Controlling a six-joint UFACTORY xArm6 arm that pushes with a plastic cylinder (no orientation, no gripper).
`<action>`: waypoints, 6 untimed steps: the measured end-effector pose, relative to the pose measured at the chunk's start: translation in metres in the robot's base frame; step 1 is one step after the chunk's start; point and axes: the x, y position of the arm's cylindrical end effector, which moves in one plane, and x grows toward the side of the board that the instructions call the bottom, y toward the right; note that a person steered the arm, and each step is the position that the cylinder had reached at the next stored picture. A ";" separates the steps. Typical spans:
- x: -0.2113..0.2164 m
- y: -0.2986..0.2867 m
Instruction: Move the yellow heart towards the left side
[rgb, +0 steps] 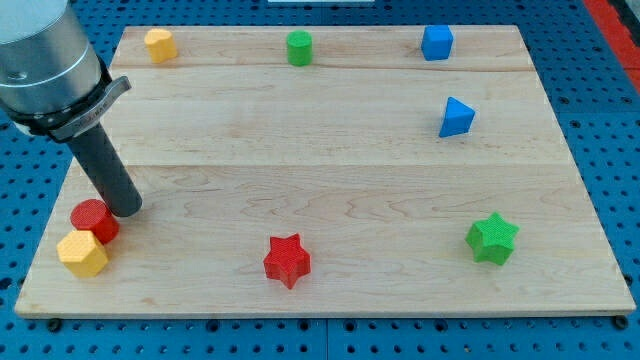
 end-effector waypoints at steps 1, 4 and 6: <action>-0.067 0.048; -0.309 0.036; -0.254 -0.014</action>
